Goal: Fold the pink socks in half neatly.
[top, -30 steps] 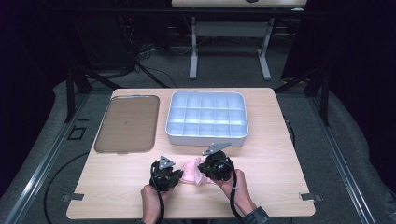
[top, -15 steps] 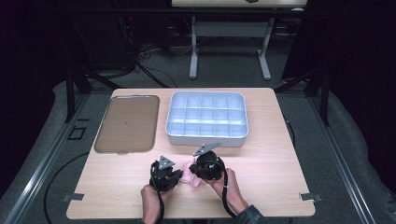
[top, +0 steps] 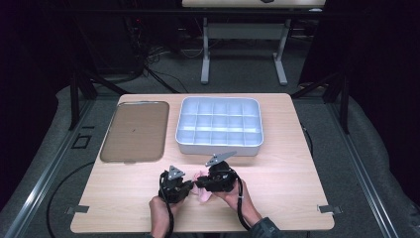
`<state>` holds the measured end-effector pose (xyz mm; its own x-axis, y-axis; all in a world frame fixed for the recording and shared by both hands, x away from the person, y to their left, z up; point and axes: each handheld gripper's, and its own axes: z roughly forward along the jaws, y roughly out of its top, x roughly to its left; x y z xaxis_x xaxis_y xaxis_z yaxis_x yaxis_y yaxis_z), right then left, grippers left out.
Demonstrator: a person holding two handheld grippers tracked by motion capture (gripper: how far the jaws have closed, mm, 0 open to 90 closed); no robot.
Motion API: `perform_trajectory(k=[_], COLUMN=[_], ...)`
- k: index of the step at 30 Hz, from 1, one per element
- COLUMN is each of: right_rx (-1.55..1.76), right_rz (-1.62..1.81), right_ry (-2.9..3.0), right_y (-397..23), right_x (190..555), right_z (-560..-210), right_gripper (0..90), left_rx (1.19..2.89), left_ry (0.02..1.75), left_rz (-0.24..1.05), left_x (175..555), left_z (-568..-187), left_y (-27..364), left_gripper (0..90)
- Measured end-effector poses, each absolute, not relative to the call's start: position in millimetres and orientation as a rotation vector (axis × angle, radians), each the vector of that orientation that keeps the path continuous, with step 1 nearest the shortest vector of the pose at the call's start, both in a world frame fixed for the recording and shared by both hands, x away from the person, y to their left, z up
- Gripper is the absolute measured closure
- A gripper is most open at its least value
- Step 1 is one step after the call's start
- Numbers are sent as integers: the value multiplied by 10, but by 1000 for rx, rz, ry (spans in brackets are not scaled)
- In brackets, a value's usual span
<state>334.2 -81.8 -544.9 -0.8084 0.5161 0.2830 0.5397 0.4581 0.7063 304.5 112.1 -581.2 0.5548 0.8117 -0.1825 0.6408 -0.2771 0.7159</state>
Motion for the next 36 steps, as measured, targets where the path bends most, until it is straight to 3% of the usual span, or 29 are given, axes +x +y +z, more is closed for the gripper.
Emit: perform_trajectory(k=[1, 5, 10, 16, 22, 25, 36], right_rx=[-974, -1020, -1107, -1167, -1224, -1296, -1581], right_rz=[-1314, -1401, -1340, -1139, -1156, -1212, -1120], right_ry=[-2649, -2607, -2677, -2829, -2818, -2791, -2686], right_y=[-849, -1030, -1195, -1193, -1282, -1397, -1852], right_x=[3348, 3332, 3344, 3323, 3308, 3287, 3225], right_z=[-5441, -5356, -5354, -5552, -5597, -5539, -5537], right_gripper=[668, 584, 533, 533, 535, 531, 548], left_rx=[2012, 2010, 2006, 1997, 1958, 1959, 1947], left_ry=[1166, 1166, 1167, 1175, 1172, 1173, 1175], left_rz=[277, 275, 273, 282, 294, 301, 280], left_x=[3046, 3044, 3042, 3035, 2994, 2992, 2992], left_z=[-5813, -5816, -5819, -5815, -5732, -5703, -5676], left_y=[1123, 1127, 1127, 1138, 1217, 1264, 1271], left_gripper=[860, 859, 858, 835, 680, 651, 693])
